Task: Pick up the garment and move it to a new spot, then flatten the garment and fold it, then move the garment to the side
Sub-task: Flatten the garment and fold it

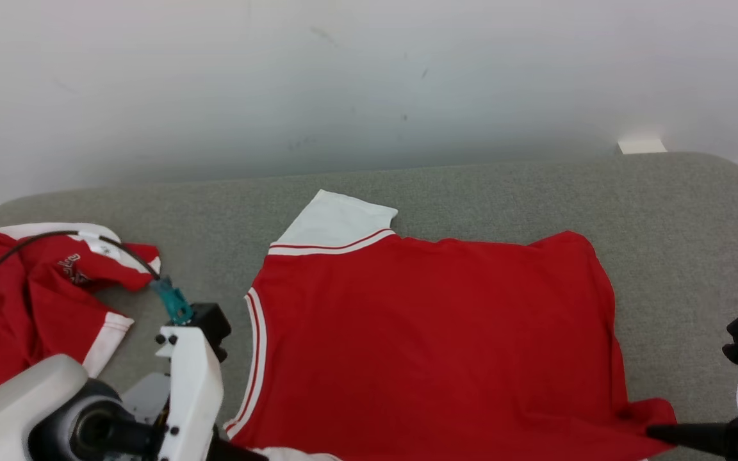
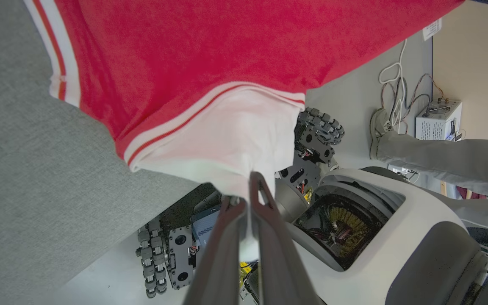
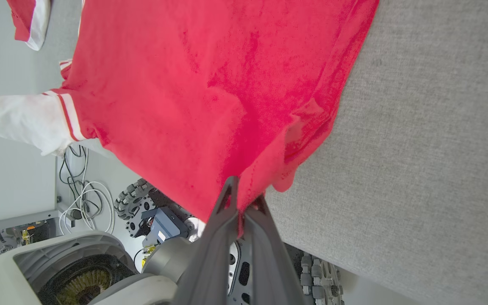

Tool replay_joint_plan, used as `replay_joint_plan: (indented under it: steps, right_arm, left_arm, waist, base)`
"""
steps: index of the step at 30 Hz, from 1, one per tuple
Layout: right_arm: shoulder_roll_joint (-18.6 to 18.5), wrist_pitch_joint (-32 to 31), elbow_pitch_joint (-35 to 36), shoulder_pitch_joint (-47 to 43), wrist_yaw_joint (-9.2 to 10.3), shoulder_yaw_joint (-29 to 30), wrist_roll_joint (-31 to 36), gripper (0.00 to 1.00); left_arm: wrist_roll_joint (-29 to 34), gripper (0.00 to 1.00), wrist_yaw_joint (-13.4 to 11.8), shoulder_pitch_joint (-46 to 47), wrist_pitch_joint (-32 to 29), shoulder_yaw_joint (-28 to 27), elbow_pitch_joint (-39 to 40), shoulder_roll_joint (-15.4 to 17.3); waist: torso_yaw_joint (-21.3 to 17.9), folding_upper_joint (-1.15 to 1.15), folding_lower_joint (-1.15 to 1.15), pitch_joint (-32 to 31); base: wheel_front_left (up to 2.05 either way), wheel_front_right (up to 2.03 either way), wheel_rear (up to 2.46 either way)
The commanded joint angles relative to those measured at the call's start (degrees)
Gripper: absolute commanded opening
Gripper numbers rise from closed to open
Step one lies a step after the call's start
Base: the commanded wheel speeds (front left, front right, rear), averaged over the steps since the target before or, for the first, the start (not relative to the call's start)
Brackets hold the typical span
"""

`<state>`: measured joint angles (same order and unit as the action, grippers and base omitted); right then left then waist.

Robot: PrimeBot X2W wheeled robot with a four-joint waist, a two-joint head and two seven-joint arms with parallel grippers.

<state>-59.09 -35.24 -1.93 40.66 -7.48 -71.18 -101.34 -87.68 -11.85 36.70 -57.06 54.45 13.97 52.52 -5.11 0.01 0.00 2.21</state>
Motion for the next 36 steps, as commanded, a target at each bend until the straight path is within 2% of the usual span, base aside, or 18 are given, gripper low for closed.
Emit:
replay_joint_plan:
  steps: [1,11,17,18,19,20,21,22,23,26,30,34,36]
  right_arm:
    - [0.8,-0.16,-1.25,1.11,-0.01,0.27,-1.07,0.0]
    - [8.72,-1.89,-15.83,6.76,-0.01,-0.23,-7.05,0.0]
    - [12.74,-1.61,-20.8,8.45,-0.01,-0.48,-8.79,0.0]
    - [13.42,-1.4,-21.45,8.8,-0.01,-0.49,-8.83,0.04]
    - [13.98,-1.29,-22.06,9.05,-0.01,-0.52,-8.78,0.16]
    - [14.57,-1.06,-22.86,9.32,-0.01,-0.58,-8.64,0.32]
    - [15.14,-0.69,-23.67,9.71,-0.01,-0.59,-8.27,0.47]
    - [15.72,-0.19,-24.31,10.03,-0.01,-0.55,-8.02,0.98]
    - [16.34,0.1,-25.07,10.24,-0.01,-0.57,-7.86,1.0]
    - [17.45,2.06,-27.12,11.09,-0.01,-0.54,-6.64,1.0]
    - [17.99,8.18,-28.55,11.14,-0.01,0.59,-3.92,1.0]
    - [17.17,21.17,-26.47,10.32,-0.02,2.95,1.31,1.0]
    - [16.5,29.75,-24.71,8.67,-0.01,4.42,4.27,1.0]
  left_arm:
    - [-0.18,0.0,0.24,1.04,-0.39,-0.2,-1.67,-0.82]
    - [3.58,0.0,2.66,8.53,0.11,-0.92,-19.72,-6.41]
    - [4.59,0.0,4.53,10.6,1.32,-1.1,-26.44,-9.66]
    - [4.66,0.0,4.87,10.88,1.77,-1.19,-27.36,-10.27]
    - [4.87,0.0,5.18,11.18,2.31,-1.26,-28.3,-10.91]
    - [5.21,0.0,5.47,11.39,2.81,-1.26,-29.2,-11.51]
    - [5.59,0.28,5.81,11.65,3.45,-1.24,-30.13,-12.11]
    - [5.97,0.8,6.17,11.89,3.97,-1.21,-31.17,-12.79]
    - [6.22,1.0,6.46,12.02,4.28,-1.08,-32.08,-13.37]
    - [7.0,1.0,7.85,12.55,6.02,-1.1,-34.43,-14.78]
    - [9.95,1.0,10.71,12.95,11.67,-1.41,-36.89,-15.94]
    - [13.96,1.0,13.78,12.06,21.97,-2.92,-37.44,-16.33]
    - [16.35,1.0,14.08,10.75,29.27,-4.01,-37.31,-16.45]
  waist:
    - [-0.16,-0.01,0.0,1.03]
    - [-1.22,-0.01,0.0,4.07]
    - [-1.85,-0.01,0.0,4.31]
    - [-1.95,-0.01,0.0,4.33]
    - [-2.05,-0.01,0.0,4.38]
    - [-2.13,-0.01,0.0,4.43]
    - [-2.2,-0.01,0.0,4.46]
    - [-2.27,-0.01,0.0,4.47]
    - [-2.35,-0.01,0.0,4.41]
    - [-2.44,-0.01,0.0,3.96]
    - [-2.15,-0.01,0.0,2.66]
    - [-1.68,-0.01,0.0,1.11]
    - [-1.5,-0.01,0.0,0.17]
  base:
    - [0.0,0.0,0.0]
    - [0.0,0.0,0.0]
    - [0.0,0.0,0.0]
    - [0.0,0.0,0.0]
    - [0.0,0.0,0.0]
    - [0.0,0.0,0.0]
    - [0.0,0.0,0.0]
    - [0.0,0.0,0.0]
    - [0.0,0.0,0.0]
    - [0.0,0.0,0.0]
    - [0.0,0.0,0.0]
    - [0.0,0.0,0.0]
    - [0.0,0.0,0.0]
